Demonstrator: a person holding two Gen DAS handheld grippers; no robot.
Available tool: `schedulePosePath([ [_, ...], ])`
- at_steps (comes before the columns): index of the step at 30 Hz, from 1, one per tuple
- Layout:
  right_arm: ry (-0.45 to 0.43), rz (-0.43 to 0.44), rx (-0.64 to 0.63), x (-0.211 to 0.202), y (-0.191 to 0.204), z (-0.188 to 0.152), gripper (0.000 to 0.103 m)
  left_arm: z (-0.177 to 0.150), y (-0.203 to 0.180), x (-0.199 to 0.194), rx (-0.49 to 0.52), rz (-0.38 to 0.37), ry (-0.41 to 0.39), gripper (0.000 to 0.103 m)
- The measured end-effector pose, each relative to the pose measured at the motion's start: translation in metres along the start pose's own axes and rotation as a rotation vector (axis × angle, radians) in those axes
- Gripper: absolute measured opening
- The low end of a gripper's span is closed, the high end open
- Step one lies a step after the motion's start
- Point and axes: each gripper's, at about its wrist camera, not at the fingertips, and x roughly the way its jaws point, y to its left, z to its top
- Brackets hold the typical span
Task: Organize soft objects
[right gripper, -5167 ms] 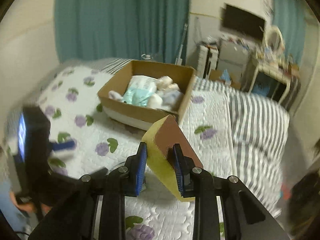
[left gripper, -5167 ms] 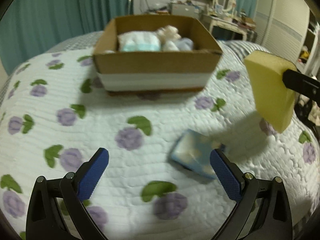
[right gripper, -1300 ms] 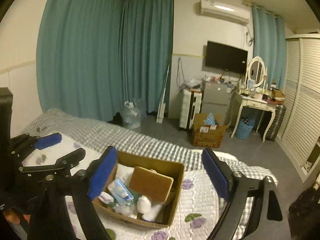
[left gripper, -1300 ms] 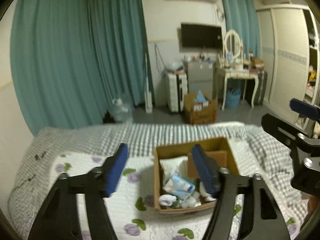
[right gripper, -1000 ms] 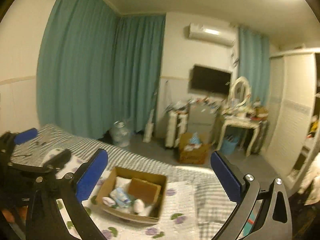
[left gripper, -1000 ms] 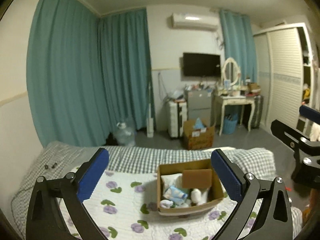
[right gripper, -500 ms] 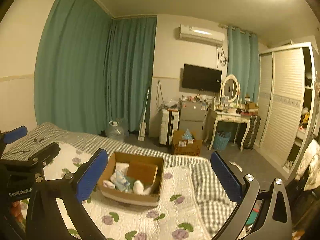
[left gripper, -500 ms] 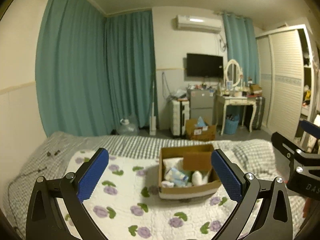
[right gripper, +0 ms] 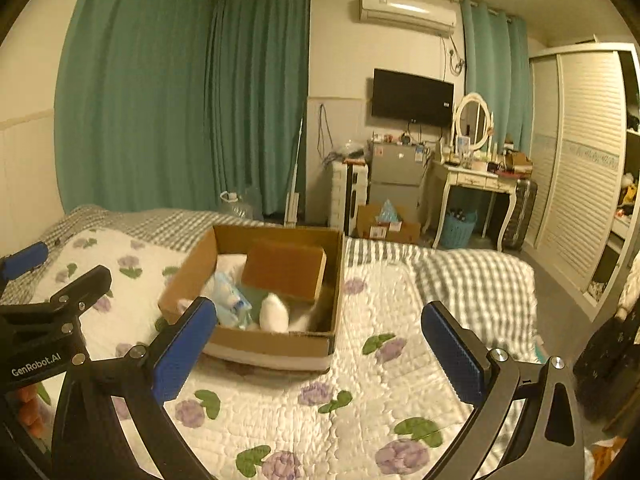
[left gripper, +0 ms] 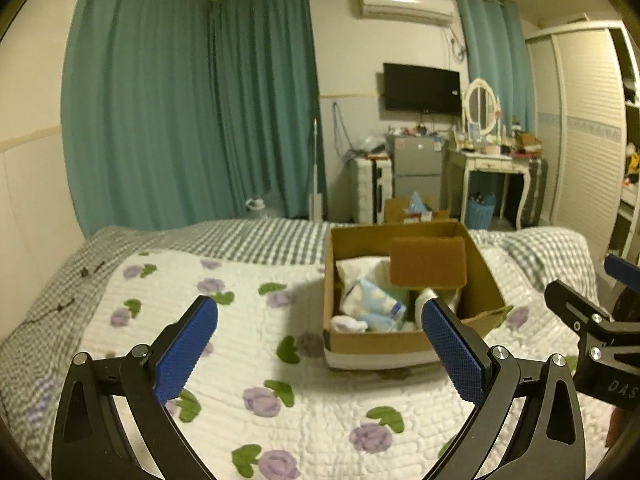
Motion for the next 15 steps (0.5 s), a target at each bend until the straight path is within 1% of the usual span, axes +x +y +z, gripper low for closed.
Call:
schedulePosePath([
  [5, 0.027, -0.022, -0.012, 0.015, 0.003, -0.012, 0.103, -0.01, 0.001, 0.008, 0.0, -0.004, 0.021, 0.103],
  [8, 0.041, -0.019, -0.004, 0.019, 0.003, -0.016, 0.103, -0.012, 0.004, 0.007, -0.008, -0.023, 0.029, 0.103],
  [10, 0.045, -0.009, 0.008, 0.018, 0.003, -0.017, 0.103, -0.013, 0.006, 0.005, -0.014, -0.023, 0.025, 0.103],
  [15, 0.039, -0.019, 0.006, 0.015, 0.004, -0.016, 0.103, -0.014, 0.009, 0.003, -0.025, -0.025, 0.029, 0.103],
])
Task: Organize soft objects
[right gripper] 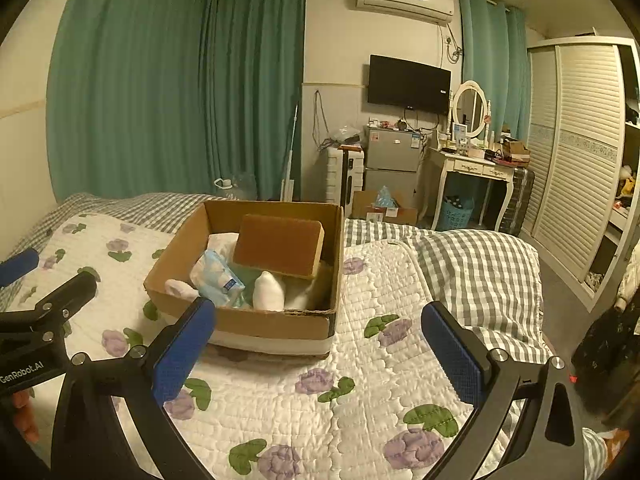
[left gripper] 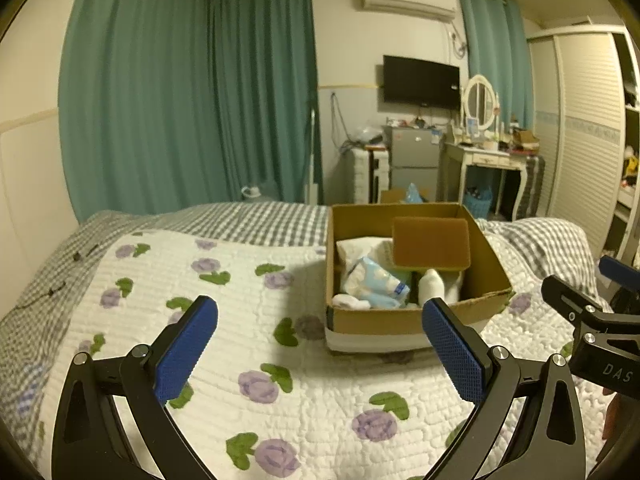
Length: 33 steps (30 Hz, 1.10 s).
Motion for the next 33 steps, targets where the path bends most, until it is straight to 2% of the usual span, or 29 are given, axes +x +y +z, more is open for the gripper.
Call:
schedulePosePath([
  [33, 0.016, -0.003, 0.007, 0.0032, 0.0053, -0.0033, 0.103, -0.007, 0.0056, 0.0025, -0.027, 0.002, 0.012, 0.103],
])
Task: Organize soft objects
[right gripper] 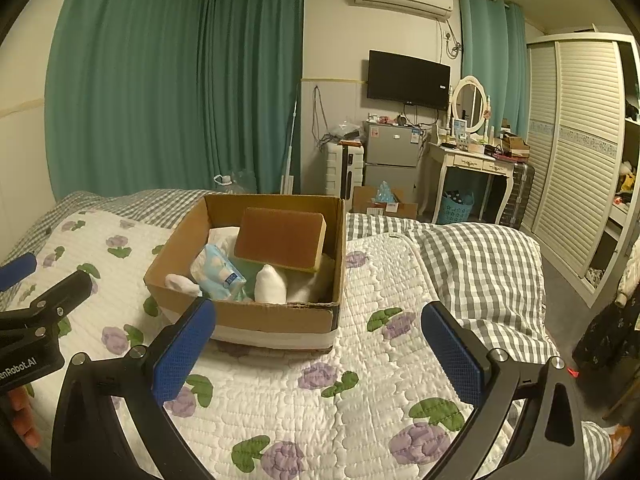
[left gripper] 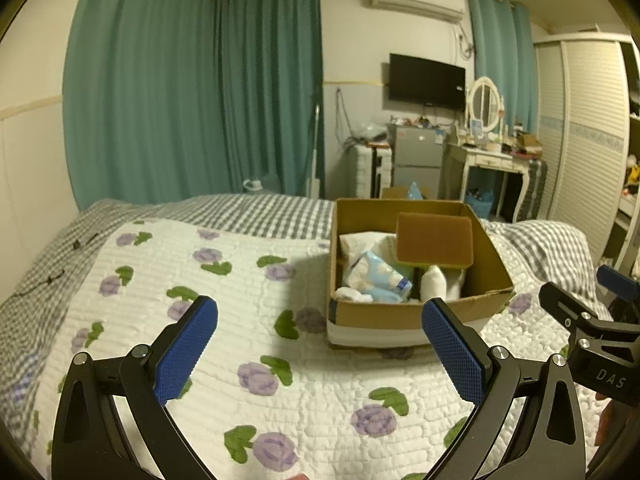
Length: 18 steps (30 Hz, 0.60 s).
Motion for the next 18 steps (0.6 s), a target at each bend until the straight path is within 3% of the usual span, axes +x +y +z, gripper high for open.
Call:
schedulePosePath([
  [18, 0.006, -0.001, -0.002, 0.0021, 0.0016, -0.0019, 0.103, 0.0006, -0.0004, -0.0001, -0.002, -0.005, 0.003, 0.103],
])
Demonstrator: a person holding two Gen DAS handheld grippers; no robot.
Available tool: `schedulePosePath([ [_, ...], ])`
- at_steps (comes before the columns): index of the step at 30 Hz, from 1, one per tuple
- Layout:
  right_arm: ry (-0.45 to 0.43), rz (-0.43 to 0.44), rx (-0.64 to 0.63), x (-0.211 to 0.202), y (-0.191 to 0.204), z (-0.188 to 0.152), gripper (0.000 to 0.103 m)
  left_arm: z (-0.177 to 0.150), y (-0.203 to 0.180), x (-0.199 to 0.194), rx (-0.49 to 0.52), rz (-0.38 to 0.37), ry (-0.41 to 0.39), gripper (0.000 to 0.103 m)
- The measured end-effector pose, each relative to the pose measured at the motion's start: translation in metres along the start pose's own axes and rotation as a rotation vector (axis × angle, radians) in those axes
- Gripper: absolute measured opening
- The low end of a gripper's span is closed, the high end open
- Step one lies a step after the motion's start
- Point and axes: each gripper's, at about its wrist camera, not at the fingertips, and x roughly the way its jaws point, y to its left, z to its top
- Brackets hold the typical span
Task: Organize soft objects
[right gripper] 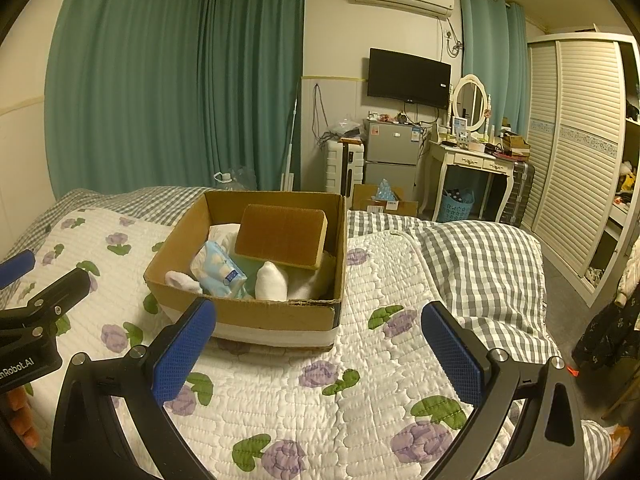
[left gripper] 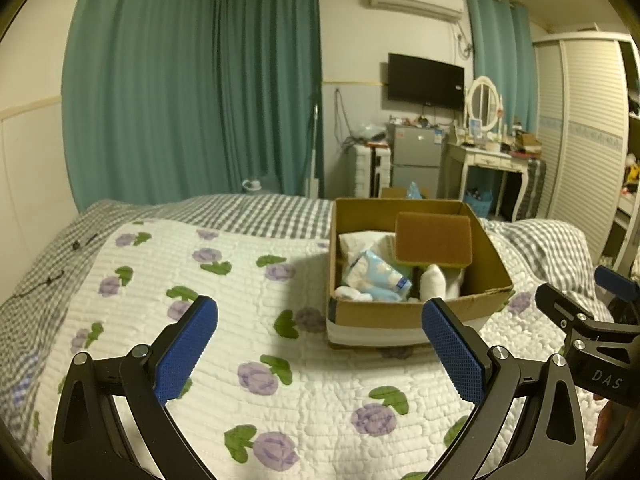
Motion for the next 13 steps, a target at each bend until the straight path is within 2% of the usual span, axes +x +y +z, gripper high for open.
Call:
schedulePosePath([
  [13, 0.004, -0.004, 0.0, 0.001, 0.0003, -0.0035, 0.103, -0.0014, 0.0035, 0.0019, -0.004, 0.001, 0.01, 0.103],
])
